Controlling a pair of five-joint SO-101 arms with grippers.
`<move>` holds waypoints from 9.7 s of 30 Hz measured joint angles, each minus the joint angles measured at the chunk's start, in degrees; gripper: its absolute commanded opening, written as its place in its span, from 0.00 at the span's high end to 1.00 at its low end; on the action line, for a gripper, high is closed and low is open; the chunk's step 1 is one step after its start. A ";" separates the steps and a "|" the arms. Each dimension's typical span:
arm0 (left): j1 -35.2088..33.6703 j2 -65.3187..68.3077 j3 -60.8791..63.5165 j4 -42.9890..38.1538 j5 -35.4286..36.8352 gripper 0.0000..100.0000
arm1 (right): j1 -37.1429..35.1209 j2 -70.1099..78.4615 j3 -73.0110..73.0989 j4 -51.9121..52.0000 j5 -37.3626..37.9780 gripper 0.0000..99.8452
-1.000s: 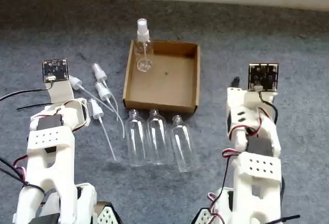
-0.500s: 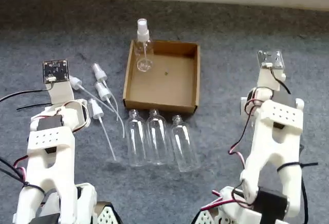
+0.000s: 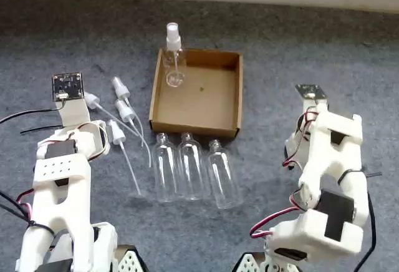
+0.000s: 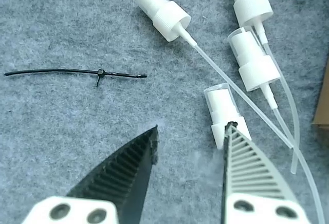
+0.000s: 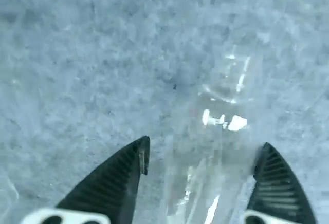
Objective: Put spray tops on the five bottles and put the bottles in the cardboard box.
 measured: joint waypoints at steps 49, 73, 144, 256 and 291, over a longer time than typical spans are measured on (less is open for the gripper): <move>7.74 47.65 -39.03 18.29 12.13 0.96 | 4.22 6.95 -1.93 -4.13 7.30 1.00; 5.36 7.91 -39.03 32.00 7.38 0.98 | -3.52 -36.57 4.48 4.57 3.34 1.00; 55.56 3.78 -61.54 -0.53 0.70 0.99 | -43.34 -104.88 58.99 -35.08 -22.59 1.00; 49.32 -14.15 -38.77 20.66 -9.93 0.82 | -43.08 -104.70 59.25 -35.16 -22.77 1.00; 28.13 -40.88 -1.67 14.42 -5.10 0.72 | -44.92 -49.14 9.58 -43.69 -39.56 1.00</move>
